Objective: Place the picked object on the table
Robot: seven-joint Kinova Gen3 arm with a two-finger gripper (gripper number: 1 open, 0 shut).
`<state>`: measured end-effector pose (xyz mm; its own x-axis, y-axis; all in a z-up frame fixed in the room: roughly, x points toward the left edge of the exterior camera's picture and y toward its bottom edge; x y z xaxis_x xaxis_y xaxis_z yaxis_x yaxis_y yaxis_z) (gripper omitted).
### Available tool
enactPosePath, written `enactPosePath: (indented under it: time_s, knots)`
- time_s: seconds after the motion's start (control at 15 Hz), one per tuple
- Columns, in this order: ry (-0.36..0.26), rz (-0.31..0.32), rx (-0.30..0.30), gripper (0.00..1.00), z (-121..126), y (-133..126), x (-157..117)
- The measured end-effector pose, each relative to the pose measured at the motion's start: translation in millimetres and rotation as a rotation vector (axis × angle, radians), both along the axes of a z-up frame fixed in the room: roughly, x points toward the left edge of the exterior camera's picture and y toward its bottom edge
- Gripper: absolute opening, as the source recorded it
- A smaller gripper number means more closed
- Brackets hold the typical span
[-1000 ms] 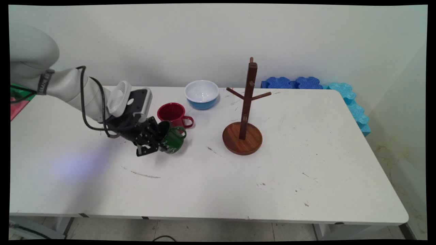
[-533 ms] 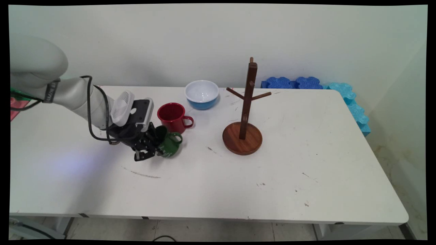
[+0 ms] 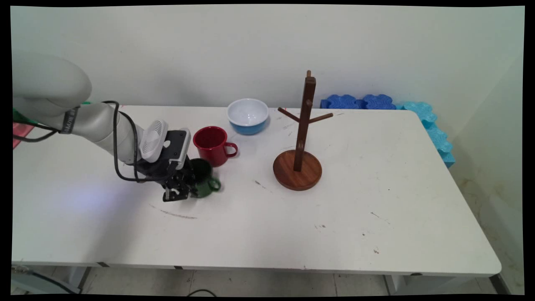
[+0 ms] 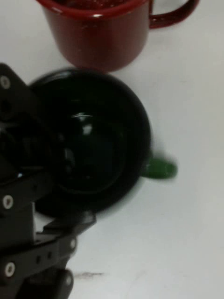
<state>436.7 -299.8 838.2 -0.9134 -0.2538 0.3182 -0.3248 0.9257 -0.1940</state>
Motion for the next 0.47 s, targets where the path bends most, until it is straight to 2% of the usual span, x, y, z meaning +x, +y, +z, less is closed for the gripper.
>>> enactPosePath:
  time_s: [0.47]
  knots:
    - [-0.015, -0.001, -0.013, 1.00, -5.7, -1.8, -1.8]
